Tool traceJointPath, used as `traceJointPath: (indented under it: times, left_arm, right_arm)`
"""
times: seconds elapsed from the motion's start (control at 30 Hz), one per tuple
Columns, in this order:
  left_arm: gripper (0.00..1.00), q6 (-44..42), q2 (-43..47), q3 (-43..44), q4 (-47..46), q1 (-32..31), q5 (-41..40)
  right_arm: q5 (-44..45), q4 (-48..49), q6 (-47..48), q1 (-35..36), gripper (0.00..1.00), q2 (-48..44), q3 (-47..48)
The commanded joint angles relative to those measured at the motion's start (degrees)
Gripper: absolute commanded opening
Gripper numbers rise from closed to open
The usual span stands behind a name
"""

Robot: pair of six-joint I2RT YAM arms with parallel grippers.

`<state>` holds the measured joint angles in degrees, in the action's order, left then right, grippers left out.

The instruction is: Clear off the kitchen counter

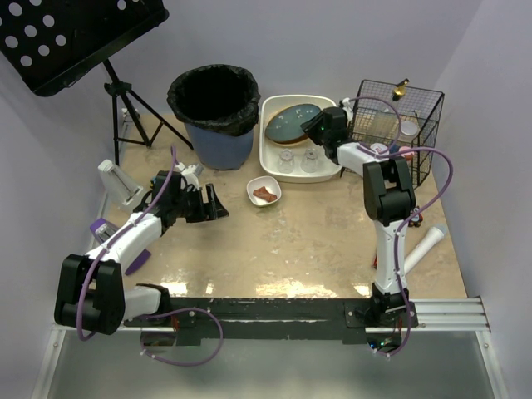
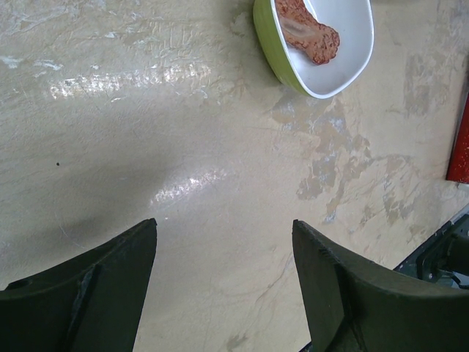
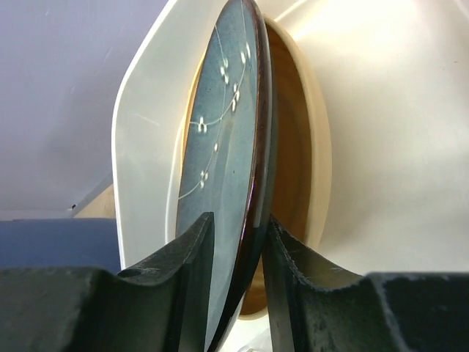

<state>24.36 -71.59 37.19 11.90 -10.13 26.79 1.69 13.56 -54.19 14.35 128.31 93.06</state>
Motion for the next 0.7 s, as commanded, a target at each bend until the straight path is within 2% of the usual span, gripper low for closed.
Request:
traceJointPath:
  times: [0.0, 0.17, 0.43, 0.67]
  left_arm:
    - [0.79, -1.2, -0.2, 1.2, -0.9, 0.5, 0.9]
    - [0.79, -1.2, -0.4, 1.3, -0.8, 0.5, 1.0]
    - [0.79, -1.2, -0.6, 1.4, -1.0, 0.5, 1.2]
    - [0.79, -1.2, -0.7, 1.4, -0.9, 0.5, 1.3]
  right_arm:
    - [-3.6, 3.9, -0.6, -0.1, 0.35, -0.6, 3.5]
    - [-4.2, 3.0, -0.4, -0.4, 0.39, -0.9, 3.7]
    - [-5.5, 0.3, 0.2, -0.6, 0.55, -1.3, 4.9]
    - [-5.0, -3.9, 1.1, -0.8, 0.64, -2.0, 6.5]
